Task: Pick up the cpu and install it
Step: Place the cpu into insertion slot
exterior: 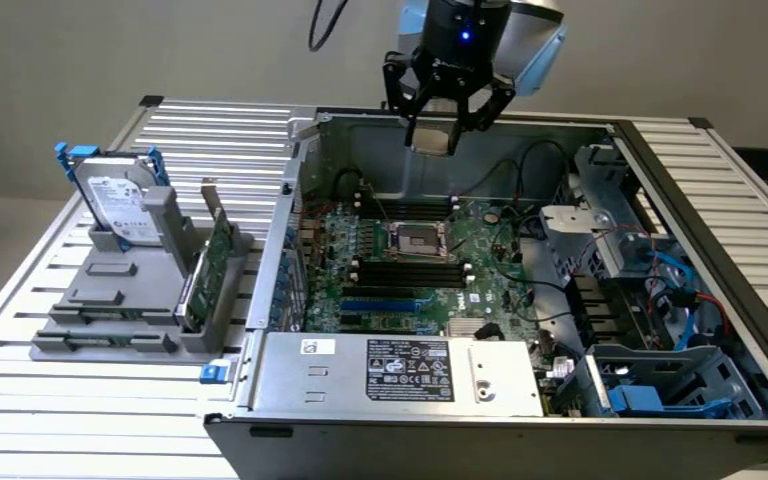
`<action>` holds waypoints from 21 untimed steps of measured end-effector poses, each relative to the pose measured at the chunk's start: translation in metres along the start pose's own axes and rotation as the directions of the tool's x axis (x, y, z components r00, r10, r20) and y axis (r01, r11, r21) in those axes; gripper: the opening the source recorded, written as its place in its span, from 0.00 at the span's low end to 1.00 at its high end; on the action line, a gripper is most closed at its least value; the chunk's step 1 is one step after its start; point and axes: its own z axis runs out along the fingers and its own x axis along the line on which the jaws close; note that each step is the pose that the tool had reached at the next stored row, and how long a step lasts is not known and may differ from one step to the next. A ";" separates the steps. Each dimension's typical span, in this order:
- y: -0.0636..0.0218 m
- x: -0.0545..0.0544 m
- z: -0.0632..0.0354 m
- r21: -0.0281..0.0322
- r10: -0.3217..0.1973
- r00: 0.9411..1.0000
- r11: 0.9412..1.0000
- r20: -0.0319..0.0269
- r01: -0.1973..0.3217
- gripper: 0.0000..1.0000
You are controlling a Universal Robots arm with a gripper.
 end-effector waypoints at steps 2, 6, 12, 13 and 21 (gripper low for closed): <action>-0.0002 0.000 0.0026 -0.004 0.037 0.999 0.999 0.002 -0.037 0.55; -0.0005 -0.001 0.0079 -0.012 0.109 0.994 0.994 0.007 -0.108 0.55; -0.0014 -0.002 0.0201 -0.030 0.242 0.970 0.970 0.015 -0.242 0.55; -0.0015 -0.002 0.0220 -0.032 0.261 0.965 0.965 0.016 -0.261 0.55; -0.0025 -0.004 0.0359 -0.050 0.397 0.918 0.917 0.021 -0.396 0.55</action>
